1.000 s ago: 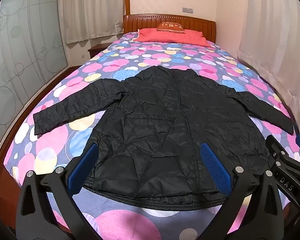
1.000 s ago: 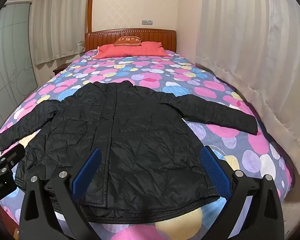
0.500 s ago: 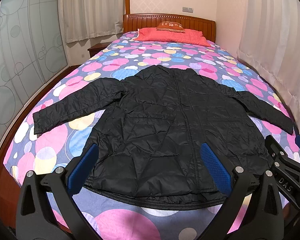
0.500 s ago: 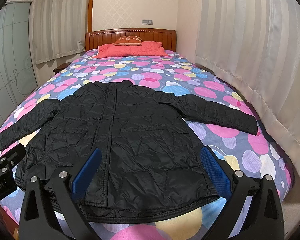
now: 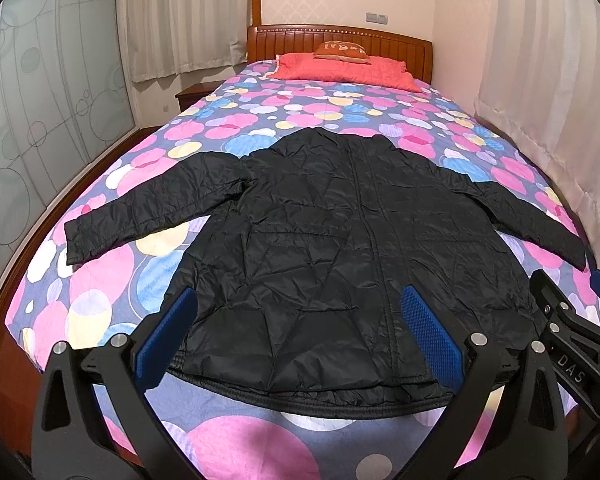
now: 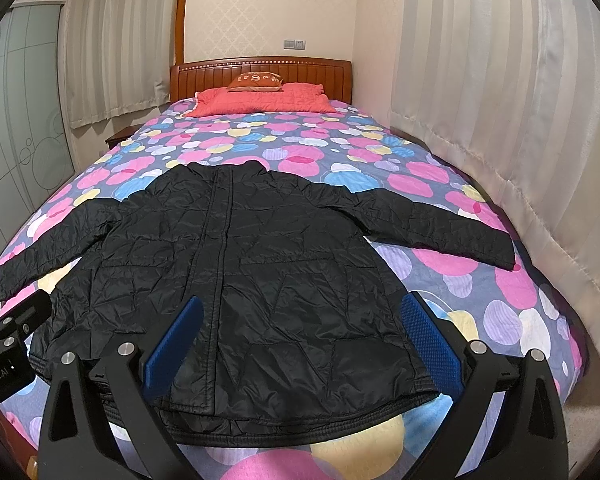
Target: Fold large clothes
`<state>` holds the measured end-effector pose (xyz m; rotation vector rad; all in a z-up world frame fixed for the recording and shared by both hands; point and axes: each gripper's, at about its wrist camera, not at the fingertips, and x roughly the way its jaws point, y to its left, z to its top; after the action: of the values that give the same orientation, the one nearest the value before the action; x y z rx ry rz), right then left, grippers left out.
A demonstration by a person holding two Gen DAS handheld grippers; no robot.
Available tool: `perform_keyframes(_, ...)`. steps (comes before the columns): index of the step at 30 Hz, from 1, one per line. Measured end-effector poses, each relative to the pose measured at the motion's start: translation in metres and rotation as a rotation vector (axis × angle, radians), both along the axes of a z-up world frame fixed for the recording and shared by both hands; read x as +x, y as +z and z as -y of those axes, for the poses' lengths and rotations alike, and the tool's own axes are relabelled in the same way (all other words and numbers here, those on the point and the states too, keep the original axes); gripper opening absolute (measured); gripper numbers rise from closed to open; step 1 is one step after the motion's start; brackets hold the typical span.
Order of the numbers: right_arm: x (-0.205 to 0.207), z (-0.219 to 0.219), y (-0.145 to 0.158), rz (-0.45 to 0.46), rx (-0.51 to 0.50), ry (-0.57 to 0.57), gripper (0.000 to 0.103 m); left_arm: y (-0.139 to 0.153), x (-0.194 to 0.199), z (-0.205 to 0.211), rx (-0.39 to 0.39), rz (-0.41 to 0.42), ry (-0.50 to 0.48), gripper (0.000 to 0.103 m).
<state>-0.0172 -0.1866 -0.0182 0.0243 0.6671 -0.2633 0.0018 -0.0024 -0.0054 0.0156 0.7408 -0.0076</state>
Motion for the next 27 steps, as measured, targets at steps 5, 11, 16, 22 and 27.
perform_keyframes(5,0.0003,0.0,-0.0005,0.001,-0.002,-0.002,0.098,0.0001,0.0001,-0.0003,-0.001,-0.001,0.0,0.101)
perform_keyframes(11,0.0003,-0.0013,0.0001,0.001,-0.003,0.0,0.098,-0.0003,0.0003,-0.0003,-0.002,-0.002,-0.001,0.101)
perform_keyframes(16,0.0005,-0.0026,0.0006,0.0,-0.003,-0.001,0.098,0.0,-0.0025,0.0016,-0.003,-0.003,0.001,0.101)
perform_keyframes(22,0.0006,-0.0027,-0.0002,-0.002,-0.002,0.0,0.098,-0.0002,-0.0024,0.0011,-0.005,-0.006,-0.001,0.101)
perform_keyframes(27,0.0011,-0.0028,-0.0012,-0.003,-0.003,-0.001,0.098,-0.0028,-0.0042,0.0028,-0.004,-0.007,0.0,0.101)
